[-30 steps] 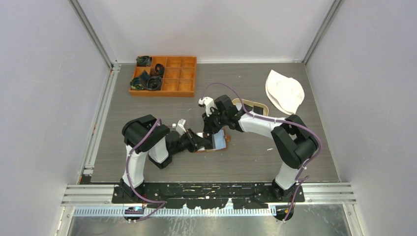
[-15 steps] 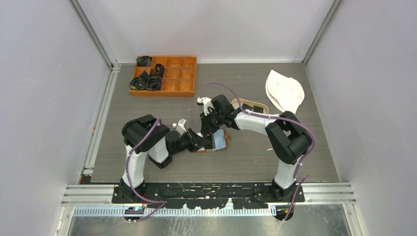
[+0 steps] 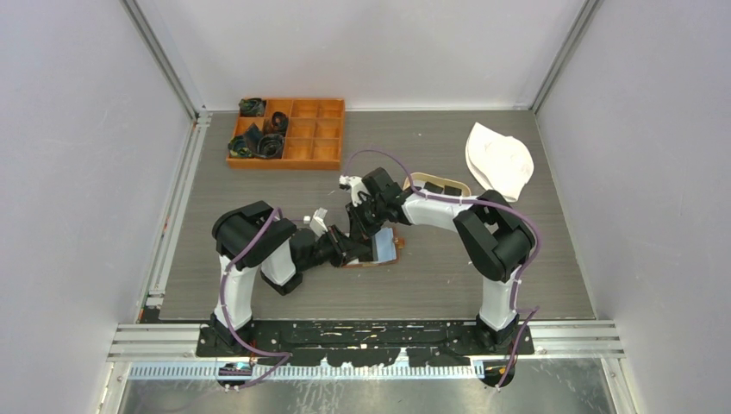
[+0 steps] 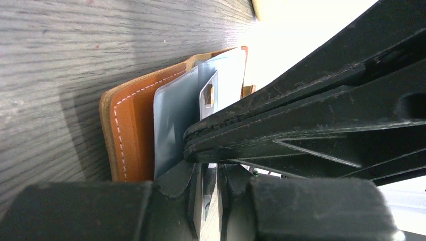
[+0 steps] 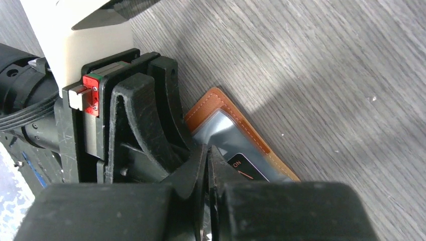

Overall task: Put the credit cards into the card holder
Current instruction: Insert the credit card into the card holder.

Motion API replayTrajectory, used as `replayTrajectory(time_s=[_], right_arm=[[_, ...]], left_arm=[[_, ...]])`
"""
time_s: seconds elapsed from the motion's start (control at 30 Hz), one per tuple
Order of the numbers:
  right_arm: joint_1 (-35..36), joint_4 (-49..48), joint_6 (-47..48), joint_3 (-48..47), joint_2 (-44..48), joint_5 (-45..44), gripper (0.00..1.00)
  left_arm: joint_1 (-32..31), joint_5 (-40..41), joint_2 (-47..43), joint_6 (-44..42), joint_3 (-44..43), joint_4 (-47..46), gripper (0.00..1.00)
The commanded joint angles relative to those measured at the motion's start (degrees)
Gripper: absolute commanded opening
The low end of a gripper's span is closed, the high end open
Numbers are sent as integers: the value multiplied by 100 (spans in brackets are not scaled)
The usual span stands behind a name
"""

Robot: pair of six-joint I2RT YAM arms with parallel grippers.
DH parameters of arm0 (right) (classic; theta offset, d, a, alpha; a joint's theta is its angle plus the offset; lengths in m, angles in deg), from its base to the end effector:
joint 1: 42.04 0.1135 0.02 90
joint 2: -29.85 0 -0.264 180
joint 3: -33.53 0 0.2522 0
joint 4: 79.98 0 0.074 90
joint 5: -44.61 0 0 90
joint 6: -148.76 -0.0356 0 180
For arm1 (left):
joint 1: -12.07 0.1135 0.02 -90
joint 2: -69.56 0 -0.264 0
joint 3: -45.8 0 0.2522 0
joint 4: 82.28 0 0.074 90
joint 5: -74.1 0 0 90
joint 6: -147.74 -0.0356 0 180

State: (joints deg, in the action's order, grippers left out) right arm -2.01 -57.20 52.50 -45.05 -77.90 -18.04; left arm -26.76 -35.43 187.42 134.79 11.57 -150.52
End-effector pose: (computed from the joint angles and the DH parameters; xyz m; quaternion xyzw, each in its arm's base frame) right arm 0.2849 0.2607 0.1588 -0.3405 0.8566 0.3300 0.2034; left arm 0.2068 -0.1817 0.0677 -0.1595 0.7743 -0.5778 0.2027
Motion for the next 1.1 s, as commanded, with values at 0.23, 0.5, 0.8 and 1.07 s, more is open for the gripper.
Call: replayTrajectory(time_s=[0.23,0.5,0.8,1.07], right_arm=[[3,688,1166,-132,474,-831,9],[-290,549,1023,-72,964,-227,15],[-727,1760,3650,600,2030,1194,17],[-460,1544,5507,1324,1988,-153,12]], left_arm=[[-28,15,-119,-396,87,615,20],[-31,-4,-199,-411,102,612,20],[-30,-41,-362,-455,98,760,20],[-155,53,-492,-342,0,1023,10]])
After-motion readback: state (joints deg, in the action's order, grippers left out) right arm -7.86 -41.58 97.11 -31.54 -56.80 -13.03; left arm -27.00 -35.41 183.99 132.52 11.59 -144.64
